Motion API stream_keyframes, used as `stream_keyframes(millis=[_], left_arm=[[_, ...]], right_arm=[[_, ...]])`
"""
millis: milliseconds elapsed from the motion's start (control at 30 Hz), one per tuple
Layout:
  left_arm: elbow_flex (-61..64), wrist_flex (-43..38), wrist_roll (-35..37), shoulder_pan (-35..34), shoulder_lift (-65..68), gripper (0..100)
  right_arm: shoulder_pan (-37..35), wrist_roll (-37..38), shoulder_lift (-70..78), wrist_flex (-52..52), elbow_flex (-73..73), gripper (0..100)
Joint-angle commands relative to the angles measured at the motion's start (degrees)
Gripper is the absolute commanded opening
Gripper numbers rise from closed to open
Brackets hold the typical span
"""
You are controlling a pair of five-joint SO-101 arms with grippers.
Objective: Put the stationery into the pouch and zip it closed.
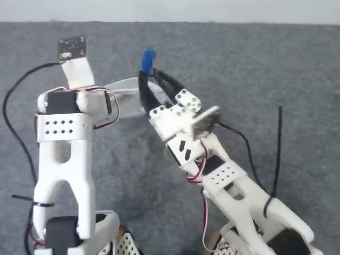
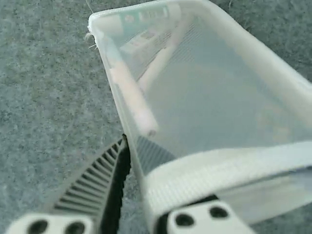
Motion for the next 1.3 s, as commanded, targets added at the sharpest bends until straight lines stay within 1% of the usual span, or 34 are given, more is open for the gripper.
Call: stream_keyframes(millis=[0,267,300,367,433,500,600,733,800,867,1033,1100,1167,1267], left_arm=[[-1.71,0.44,-0.44,0.53,0.00,1],[-1.63,0.44,-0.44,0.53,0.00,1],[-1.63,0.44,-0.44,0.53,0.00,1],[-1.63,0.44,-0.53,0.53,0.00,1],[-1.63,0.44,-0.53,0.53,0.00,1],[-1.63,0.44,-0.53,0.26,0.00,1],[-1.63,0.18,-0.53,-1.05,0.00,1],[-0.84,-0.79,-1.76,-2.20,0.00,1],[-0.48,-1.14,-1.85,-2.29,0.00,1],[-0.40,-1.14,-1.85,-2.29,0.00,1],[-0.40,-1.05,-1.85,-2.29,0.00,1],[-0.40,-0.97,-1.85,-2.29,0.00,1],[-0.40,-0.88,-1.85,-2.29,0.00,1],[-0.40,-0.88,-1.85,-2.29,0.00,1]], right_arm=[[-1.54,12.22,2.86,-0.66,-2.11,0.6],[-6.02,25.85,3.30,-0.40,0.44,1.4],[-6.46,27.96,3.21,-0.40,1.14,3.2],[-7.16,30.86,3.12,-0.66,2.64,11.2],[-8.04,31.65,3.12,-0.66,3.87,20.3],[-8.48,31.65,3.03,-0.75,4.31,24.6],[-8.48,31.56,1.54,-0.48,5.10,22.2],[-10.42,31.47,-7.08,0.48,9.93,18.3],[-10.42,31.47,-12.35,5.85,10.90,18.0],[-9.71,30.42,-16.75,14.64,10.20,17.8],[-3.47,16.09,-22.73,37.93,2.11,18.0],[-1.01,12.75,-22.90,44.70,-1.67,18.0],[0.84,11.43,-22.90,50.24,-4.48,18.0],[1.80,11.34,-22.90,55.60,-6.68,18.0]])
